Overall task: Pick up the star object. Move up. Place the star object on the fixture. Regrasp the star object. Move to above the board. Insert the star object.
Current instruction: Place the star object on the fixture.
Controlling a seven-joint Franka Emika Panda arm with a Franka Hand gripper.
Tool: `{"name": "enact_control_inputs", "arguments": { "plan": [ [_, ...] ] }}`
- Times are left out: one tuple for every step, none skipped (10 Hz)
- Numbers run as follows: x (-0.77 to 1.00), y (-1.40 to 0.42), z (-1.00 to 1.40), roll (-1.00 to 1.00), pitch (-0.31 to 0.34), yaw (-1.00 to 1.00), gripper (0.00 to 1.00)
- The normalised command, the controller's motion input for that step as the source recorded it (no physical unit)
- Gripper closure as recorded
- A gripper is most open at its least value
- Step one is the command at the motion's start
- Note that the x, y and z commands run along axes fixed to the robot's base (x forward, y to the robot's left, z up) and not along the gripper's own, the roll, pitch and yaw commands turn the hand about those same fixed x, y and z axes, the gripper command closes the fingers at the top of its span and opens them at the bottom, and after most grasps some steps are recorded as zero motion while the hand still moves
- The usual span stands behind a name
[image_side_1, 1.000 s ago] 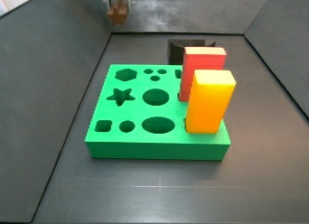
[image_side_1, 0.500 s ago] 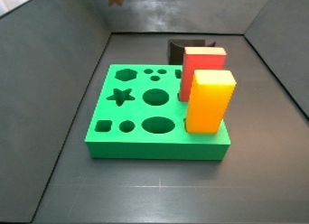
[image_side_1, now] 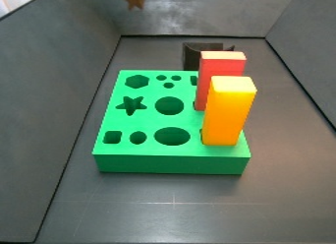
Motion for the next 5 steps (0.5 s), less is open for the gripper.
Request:
{"name": "enact_control_inputs", "arguments": {
  "plan": [
    [1.0, -0.24, -0.39, 0.06, -0.117, 0.01, 1.0],
    [1.0, -0.23, -0.37, 0.05, -0.067, 0.01, 1.0],
    [1.0, -0.21, -0.34, 0.06, -0.019, 0.01, 1.0],
    [1.0, -0.19, -0.32, 0.07, -0.002, 0.02, 1.0],
    [1.0, -0.16, -0.28, 0.09, 0.014, 0.03, 1.0]
  ]
}}
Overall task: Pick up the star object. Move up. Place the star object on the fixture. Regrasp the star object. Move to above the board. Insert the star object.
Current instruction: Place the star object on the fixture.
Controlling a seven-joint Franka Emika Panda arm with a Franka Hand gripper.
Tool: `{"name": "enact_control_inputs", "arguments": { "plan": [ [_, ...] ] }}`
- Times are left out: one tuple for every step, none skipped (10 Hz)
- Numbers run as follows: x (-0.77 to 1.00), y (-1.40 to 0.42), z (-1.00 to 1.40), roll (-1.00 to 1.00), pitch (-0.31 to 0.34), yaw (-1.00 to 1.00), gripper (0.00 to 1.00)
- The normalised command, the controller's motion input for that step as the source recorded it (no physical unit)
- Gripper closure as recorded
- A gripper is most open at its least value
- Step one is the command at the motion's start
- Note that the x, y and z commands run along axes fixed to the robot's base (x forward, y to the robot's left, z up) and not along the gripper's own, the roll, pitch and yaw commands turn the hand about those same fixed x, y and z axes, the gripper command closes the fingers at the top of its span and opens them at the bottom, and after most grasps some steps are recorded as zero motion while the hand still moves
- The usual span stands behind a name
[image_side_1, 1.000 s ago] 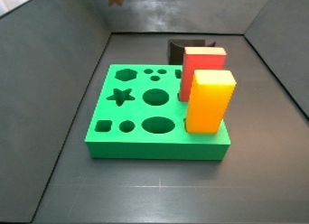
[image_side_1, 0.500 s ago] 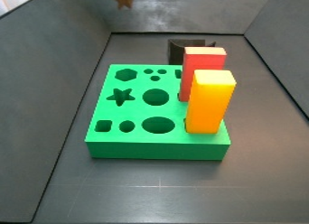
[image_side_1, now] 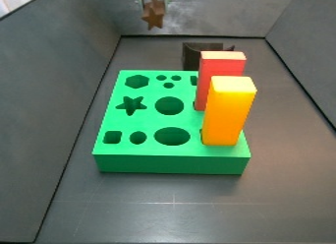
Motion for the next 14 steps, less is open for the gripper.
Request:
{"name": "enact_control_inputs", "arguments": {
  "plan": [
    [1.0, -0.15, -0.26, 0.1, 0.014, 0.03, 1.0],
    [1.0, -0.13, -0.24, 0.12, 0.01, 0.04, 1.0],
    [1.0, -0.12, -0.22, 0.14, 0.009, 0.04, 1.0],
    [1.0, -0.1, -0.19, 0.16, 0.009, 0.05, 1.0],
    [1.0, -0.09, -0.18, 0.17, 0.017, 0.05, 1.0],
    [1.0, -0.08, -0.16, 0.18, 0.027, 0.05, 1.0],
    [1.0, -0.17, 0.86, -1.0, 0.212, 0.14, 1.0],
    [1.0, -0.17, 0.98, -1.0, 0.228, 0.13, 1.0],
    [1.0, -0.1, 0.99, -1.0, 0.233, 0.09, 1.0],
    [0.89, -0.05, 0.85, -1.0, 0.22, 0.05, 1.0],
    [0.78, -0.03, 0.7, -1.0, 0.216, 0.03, 1.0],
    [0.56, 0.0, 0.4, -1.0, 0.216, 0.0, 1.0],
    [0.42, 0.02, 0.15, -1.0, 0.224, -0.02, 1.0],
    [0.33, 0.03, -0.01, -1.0, 0.223, -0.05, 1.0]
  ]
}}
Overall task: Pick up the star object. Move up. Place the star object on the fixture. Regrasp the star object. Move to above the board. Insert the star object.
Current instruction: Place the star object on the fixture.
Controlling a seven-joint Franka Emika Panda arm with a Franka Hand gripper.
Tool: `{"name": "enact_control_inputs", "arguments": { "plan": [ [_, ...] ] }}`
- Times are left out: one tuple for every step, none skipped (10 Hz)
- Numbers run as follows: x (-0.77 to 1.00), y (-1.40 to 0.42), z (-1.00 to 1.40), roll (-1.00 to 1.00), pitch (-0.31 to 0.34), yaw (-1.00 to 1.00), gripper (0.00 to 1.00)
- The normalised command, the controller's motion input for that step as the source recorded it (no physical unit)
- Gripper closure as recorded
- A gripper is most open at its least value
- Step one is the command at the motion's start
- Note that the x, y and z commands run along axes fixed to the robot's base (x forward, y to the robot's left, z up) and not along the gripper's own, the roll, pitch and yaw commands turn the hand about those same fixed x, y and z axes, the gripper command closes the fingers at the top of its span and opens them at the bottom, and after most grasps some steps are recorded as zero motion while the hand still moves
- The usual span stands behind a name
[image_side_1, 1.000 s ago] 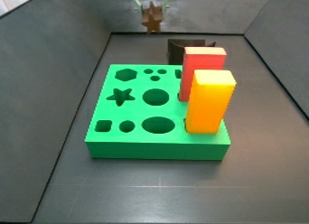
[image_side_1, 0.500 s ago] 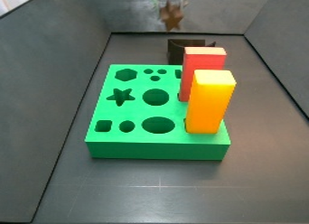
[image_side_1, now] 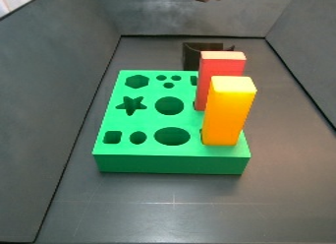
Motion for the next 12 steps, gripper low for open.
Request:
{"name": "enact_control_inputs", "arguments": {
  "plan": [
    [0.23, 0.04, 0.01, -0.91, 0.22, -0.09, 1.0],
    [0.14, 0.05, 0.02, -0.74, 0.203, -0.1, 1.0],
    [0.07, 0.05, 0.0, -0.57, 0.157, -0.12, 1.0],
    [0.05, 0.04, 0.0, -0.34, 0.088, -0.13, 1.0],
    [0.05, 0.02, 0.01, -0.22, 0.064, -0.12, 1.0],
    [0.09, 0.06, -1.0, -1.0, 0.061, -0.16, 1.0],
    [0.1, 0.06, -1.0, -1.0, 0.053, -0.16, 1.0],
    [0.11, 0.07, -1.0, -1.0, 0.062, -0.16, 1.0],
    [0.11, 0.07, -1.0, -1.0, 0.071, -0.16, 1.0],
    [0.12, 0.08, -1.0, -1.0, 0.071, -0.17, 1.0],
    [0.13, 0.09, -1.0, -1.0, 0.06, -0.19, 1.0],
    [0.14, 0.1, -1.0, -0.84, 0.034, -0.18, 1.0]
  ]
}}
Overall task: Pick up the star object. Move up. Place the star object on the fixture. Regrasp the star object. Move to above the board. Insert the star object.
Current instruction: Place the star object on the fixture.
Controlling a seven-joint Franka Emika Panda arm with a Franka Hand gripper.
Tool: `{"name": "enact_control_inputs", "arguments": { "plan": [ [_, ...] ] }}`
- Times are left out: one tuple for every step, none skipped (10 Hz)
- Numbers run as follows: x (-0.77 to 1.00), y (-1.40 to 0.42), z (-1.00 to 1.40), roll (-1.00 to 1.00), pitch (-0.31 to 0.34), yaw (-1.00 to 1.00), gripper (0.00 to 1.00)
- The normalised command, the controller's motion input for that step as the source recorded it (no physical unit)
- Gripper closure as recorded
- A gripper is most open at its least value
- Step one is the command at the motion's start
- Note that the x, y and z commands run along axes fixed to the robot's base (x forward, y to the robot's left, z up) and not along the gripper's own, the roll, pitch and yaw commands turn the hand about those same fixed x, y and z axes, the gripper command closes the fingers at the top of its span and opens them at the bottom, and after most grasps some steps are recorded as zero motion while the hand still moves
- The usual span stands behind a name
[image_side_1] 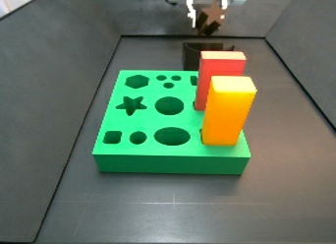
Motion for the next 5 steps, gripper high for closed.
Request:
{"name": "enact_control_inputs", "arguments": {
  "plan": [
    [0.15, 0.1, -1.0, -0.72, 0.022, -0.17, 1.0],
    [0.17, 0.11, -1.0, -0.45, -0.002, -0.14, 1.0],
    [0.17, 0.12, -1.0, -0.34, -0.008, -0.13, 1.0],
    [0.16, 0.09, -0.87, -0.23, -0.019, -0.11, 1.0],
    [0.13, 0.08, -0.66, -0.2, -0.036, -0.1, 1.0]
  ]
}}
